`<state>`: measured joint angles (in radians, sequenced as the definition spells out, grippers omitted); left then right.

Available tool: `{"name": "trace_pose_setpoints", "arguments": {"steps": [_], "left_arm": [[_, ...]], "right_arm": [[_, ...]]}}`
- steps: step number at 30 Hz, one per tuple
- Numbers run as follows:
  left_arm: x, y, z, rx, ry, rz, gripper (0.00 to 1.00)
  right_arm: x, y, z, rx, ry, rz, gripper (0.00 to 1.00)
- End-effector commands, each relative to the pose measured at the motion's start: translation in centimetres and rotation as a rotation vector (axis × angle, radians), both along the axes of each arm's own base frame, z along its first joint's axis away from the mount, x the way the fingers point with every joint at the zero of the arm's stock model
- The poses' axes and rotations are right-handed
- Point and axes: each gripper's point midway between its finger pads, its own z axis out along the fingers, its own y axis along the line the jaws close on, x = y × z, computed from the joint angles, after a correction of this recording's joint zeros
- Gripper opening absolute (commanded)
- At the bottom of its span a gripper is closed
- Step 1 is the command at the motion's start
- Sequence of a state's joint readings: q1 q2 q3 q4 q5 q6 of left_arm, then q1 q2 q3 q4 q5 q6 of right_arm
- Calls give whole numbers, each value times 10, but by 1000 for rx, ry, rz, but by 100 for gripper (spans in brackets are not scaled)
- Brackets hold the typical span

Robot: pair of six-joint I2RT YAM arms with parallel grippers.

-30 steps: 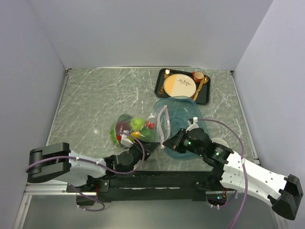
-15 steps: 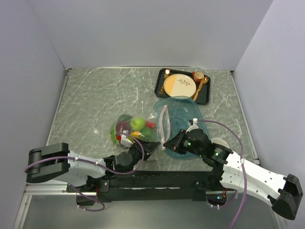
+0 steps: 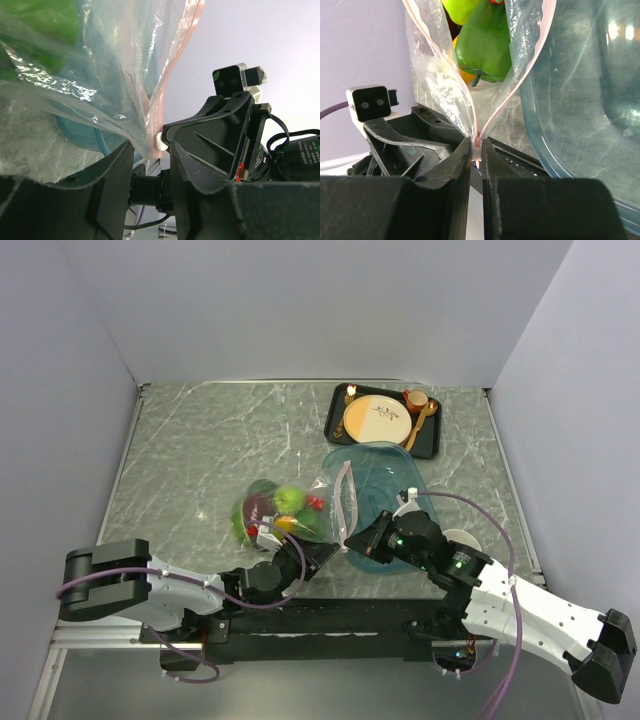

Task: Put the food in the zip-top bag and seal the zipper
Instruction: Zip the zipper food storage bag at the center of the board.

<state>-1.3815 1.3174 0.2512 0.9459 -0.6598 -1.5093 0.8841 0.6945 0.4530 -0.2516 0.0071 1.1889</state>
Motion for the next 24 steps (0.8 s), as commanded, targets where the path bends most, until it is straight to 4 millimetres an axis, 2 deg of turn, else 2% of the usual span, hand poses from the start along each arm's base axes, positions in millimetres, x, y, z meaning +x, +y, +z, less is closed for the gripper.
{"name": "trace_pose_setpoints", "arguments": {"steps": [1, 5, 8, 9, 14, 16, 18, 19, 20, 21, 24], "left_arm": [[0, -11, 23, -70, -19, -6, 39], [2, -9, 23, -67, -23, 8, 36], [3, -10, 25, -64, -29, 9, 31], [2, -12, 24, -60, -30, 7, 26], [2, -15, 26, -60, -35, 2, 17], [1, -17, 26, -60, -37, -7, 12], [1, -17, 25, -54, -36, -10, 1], [1, -17, 24, -52, -35, -10, 1], [1, -16, 24, -48, -35, -9, 1], [1, -16, 25, -51, -33, -9, 1], [1, -13, 24, -47, -33, 0, 1]], "right_arm": [[2, 6, 17, 45, -28, 3, 0], [3, 7, 18, 47, -31, 5, 0], [-1, 10, 17, 57, -21, 33, 0], [-1, 10, 17, 61, -19, 33, 0], [-2, 13, 17, 67, -16, 45, 0], [-3, 14, 15, 63, -11, 51, 0], [-3, 14, 15, 61, -11, 54, 0], [-3, 14, 15, 60, -12, 54, 2], [-3, 15, 16, 62, -13, 56, 12], [-3, 15, 16, 62, -14, 56, 18], [-4, 14, 15, 55, -14, 59, 24]]}}
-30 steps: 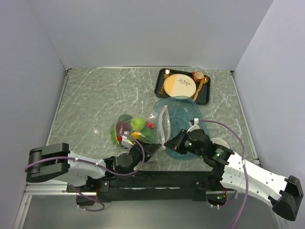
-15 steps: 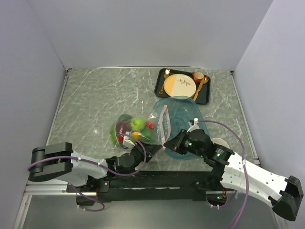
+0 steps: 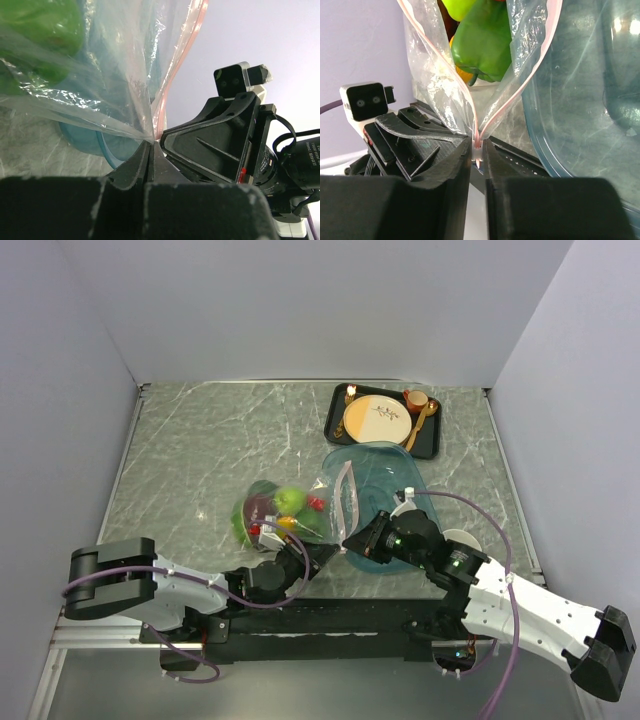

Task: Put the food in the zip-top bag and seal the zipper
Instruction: Zip the zipper food storage bag at the center of the board.

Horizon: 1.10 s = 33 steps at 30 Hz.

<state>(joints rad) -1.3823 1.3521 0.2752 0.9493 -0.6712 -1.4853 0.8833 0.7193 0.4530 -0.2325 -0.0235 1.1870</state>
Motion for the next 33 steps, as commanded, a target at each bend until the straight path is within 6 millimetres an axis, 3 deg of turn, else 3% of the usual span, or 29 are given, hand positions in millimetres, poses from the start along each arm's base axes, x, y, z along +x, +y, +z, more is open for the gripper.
{"name": "trace_pose_setpoints", "arguments": {"steps": [1, 7, 10, 14, 21, 33], "left_arm": [[0, -6, 25, -67, -17, -3, 1], [0, -4, 25, -70, -15, 4, 1], [0, -5, 25, -70, -13, 2, 1], [0, -4, 23, -65, -10, 1, 1], [-9, -7, 20, -30, -12, -55, 1], [-37, 0, -12, 33, 31, -143, 1]], "right_arm": [[-1, 9, 17, 54, -27, 32, 25], [-3, 10, 17, 56, -24, 42, 28], [-3, 9, 17, 59, -25, 37, 19], [-2, 6, 18, 57, -32, 25, 1], [4, 5, 21, 46, -53, 6, 0], [19, 8, 34, 8, -92, -26, 0]]}}
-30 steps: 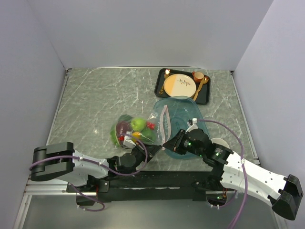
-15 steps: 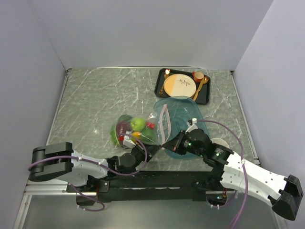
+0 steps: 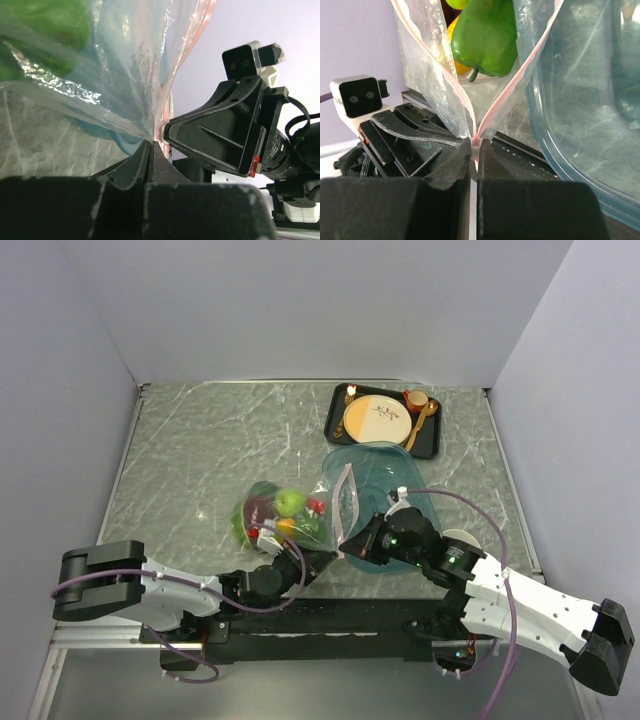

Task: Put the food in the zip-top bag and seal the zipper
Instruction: Zip the zipper food storage bag at the center of the board.

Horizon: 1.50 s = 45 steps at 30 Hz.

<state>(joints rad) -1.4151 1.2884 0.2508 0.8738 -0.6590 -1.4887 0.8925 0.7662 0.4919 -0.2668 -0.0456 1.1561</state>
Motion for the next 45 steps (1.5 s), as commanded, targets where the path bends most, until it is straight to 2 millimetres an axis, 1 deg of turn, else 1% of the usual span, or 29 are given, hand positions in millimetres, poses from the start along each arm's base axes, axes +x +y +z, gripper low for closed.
{"name": "trace_pose_setpoints", "arguments": {"steps": [1, 5, 9, 17, 23, 29, 31, 35, 36, 37, 38, 39, 40, 41, 43, 44, 45], "left_arm": [[-23, -4, -6, -3, 22, -100, 1], [-24, -3, -7, -1, 25, -109, 1], [-27, -1, -11, 17, 30, -119, 1], [-31, 3, -20, 20, 55, -133, 1], [-30, 13, -26, 32, 68, -118, 1], [-26, 22, -24, 43, 66, -91, 1], [-25, 26, -28, 53, 73, -80, 1], [-24, 27, -18, 22, 58, -75, 2], [-23, 25, -12, 16, 36, -79, 7], [-24, 22, -4, -3, 21, -85, 15], [-23, 18, 4, -4, -2, -90, 30], [-23, 15, 8, -2, -14, -92, 35], [-23, 12, 14, -5, -30, -95, 41], [-22, 7, 19, 2, -48, -98, 56], [-22, 2, 24, -2, -65, -103, 64], [-21, -2, 28, -5, -80, -106, 69], [-21, -5, 31, -3, -89, -108, 72]], "right_arm": [[24, 3, 37, 53, -109, -73, 0], [27, -4, 38, 29, -121, -105, 0], [29, -11, 46, 40, -144, -138, 1], [33, -18, 45, 24, -155, -172, 1], [37, -20, 50, 3, -172, -183, 1], [41, -20, 53, -3, -184, -183, 2], [42, -19, 55, 2, -185, -179, 2], [40, -13, 54, 14, -177, -155, 2], [38, -12, 50, 13, -169, -148, 2], [36, -9, 49, 22, -159, -129, 1], [35, -7, 48, 33, -156, -123, 1], [33, -6, 42, 31, -143, -114, 0], [28, -3, 40, 45, -130, -90, 0], [27, 0, 41, 61, -125, -82, 0], [23, 2, 36, 71, -111, -63, 0], [21, 2, 34, 68, -106, -56, 0], [20, 2, 32, 63, -99, -53, 0]]}}
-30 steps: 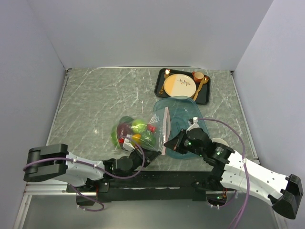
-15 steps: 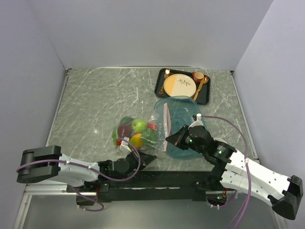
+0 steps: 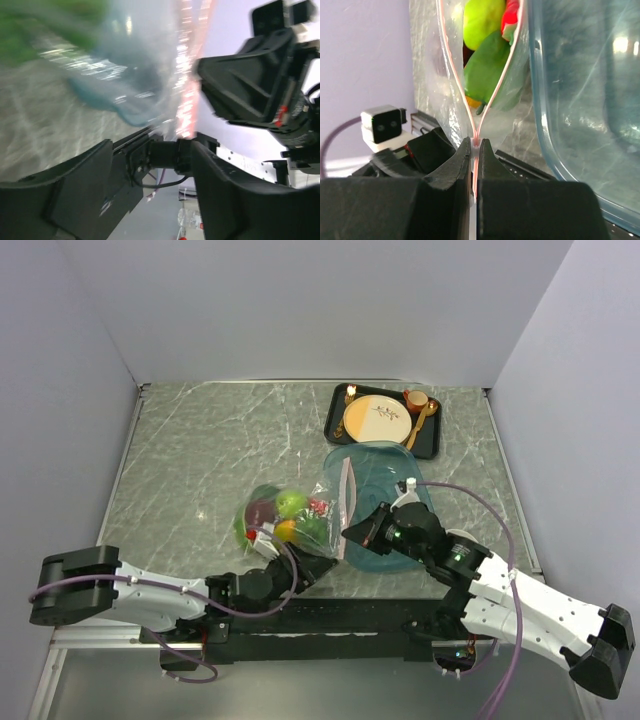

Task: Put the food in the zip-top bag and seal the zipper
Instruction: Zip the zipper food storage bag at the center of the board.

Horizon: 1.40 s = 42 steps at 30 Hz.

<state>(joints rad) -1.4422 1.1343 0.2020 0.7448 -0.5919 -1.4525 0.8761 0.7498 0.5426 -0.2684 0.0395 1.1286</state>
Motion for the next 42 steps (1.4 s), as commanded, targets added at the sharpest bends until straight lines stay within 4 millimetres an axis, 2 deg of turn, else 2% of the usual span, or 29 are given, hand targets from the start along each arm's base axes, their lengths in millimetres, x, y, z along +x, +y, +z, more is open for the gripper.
{"name": "trace_pose_setpoints", "arguments": {"steps": [1, 6, 10, 12, 13, 15, 18, 21, 22, 30, 33, 36, 38, 42], "left_arm": [[1, -19, 35, -52, -85, -17, 73], [-1, -28, 41, -20, -111, -36, 77], [2, -24, 37, -31, -78, -4, 76], [8, -21, 36, -44, -57, 35, 69], [8, -19, 34, -42, -51, 43, 60], [12, -17, 32, -45, -43, 66, 53], [15, -16, 34, -40, -43, 88, 51], [17, -18, 35, -36, -48, 93, 44], [17, -18, 35, -37, -46, 98, 39], [25, -10, 32, -46, -29, 141, 26], [29, -8, 36, -55, -36, 157, 20], [32, -6, 41, -60, -42, 167, 12], [34, -5, 42, -64, -44, 170, 2], [33, -1, 42, -69, -37, 167, 1]], "right_arm": [[-3, 7, 5, 45, -2, 27, 0], [-4, 4, 5, 39, -2, 25, 0], [-4, 6, 4, 38, -5, 34, 0], [-4, 7, 5, 41, -6, 33, 0], [-4, 7, 6, 44, -9, 31, 0], [-5, 7, 7, 44, -9, 34, 0], [-5, 6, 8, 47, -13, 35, 0], [-6, 6, 9, 52, -14, 35, 0], [-6, 6, 10, 54, -14, 35, 0], [-10, 9, 10, 62, -7, 56, 0], [-11, 10, 9, 60, -4, 64, 0], [-12, 11, 7, 56, 3, 66, 0], [-13, 11, 4, 51, 8, 70, 0], [-13, 9, 0, 39, 14, 61, 0]]}}
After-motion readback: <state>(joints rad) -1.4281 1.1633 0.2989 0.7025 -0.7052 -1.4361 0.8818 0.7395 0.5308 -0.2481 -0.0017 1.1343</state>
